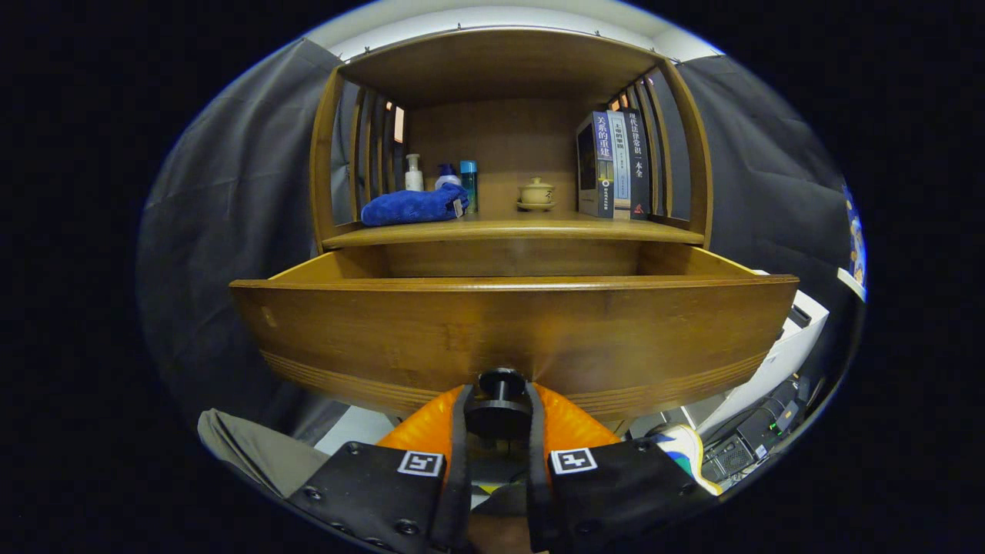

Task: Pull open the drawer, take out the items inside it, and place them on the countertop above the cabinet.

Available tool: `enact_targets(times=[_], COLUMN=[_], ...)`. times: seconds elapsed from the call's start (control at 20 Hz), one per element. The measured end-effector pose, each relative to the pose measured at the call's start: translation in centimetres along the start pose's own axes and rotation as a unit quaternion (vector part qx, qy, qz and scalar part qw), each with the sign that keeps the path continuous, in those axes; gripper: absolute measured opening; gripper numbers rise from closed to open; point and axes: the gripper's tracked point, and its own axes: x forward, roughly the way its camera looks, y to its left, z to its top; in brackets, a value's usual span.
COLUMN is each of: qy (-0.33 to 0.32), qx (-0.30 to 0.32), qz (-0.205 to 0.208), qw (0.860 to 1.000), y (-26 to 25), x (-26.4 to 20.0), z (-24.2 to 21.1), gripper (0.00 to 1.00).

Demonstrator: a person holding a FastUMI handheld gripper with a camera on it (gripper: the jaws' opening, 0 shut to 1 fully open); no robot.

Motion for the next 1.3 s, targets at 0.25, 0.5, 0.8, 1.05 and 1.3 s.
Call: enact_targets(times=[0.25, 0.5, 0.8, 1.05, 1.3], qy=[0.007, 0.022, 0.013, -0.021, -0.12], qx=[0.001, -0.005, -0.01, -0.015, -0.032], qz=[0.0, 0.002, -0.007, 0.01, 0.011], qw=[1.0, 1.0, 1.0, 1.0, 0.992], y=[0.2, 0.3, 0.3, 1.1, 0.6], x=[-2.3, -3.3, -3.4, -4.6, -7.9], z=[-1.1, -2.5, -2.5, -1.0, 9.9], gripper=[0.37, 0.37, 0.5, 0.81, 1.0])
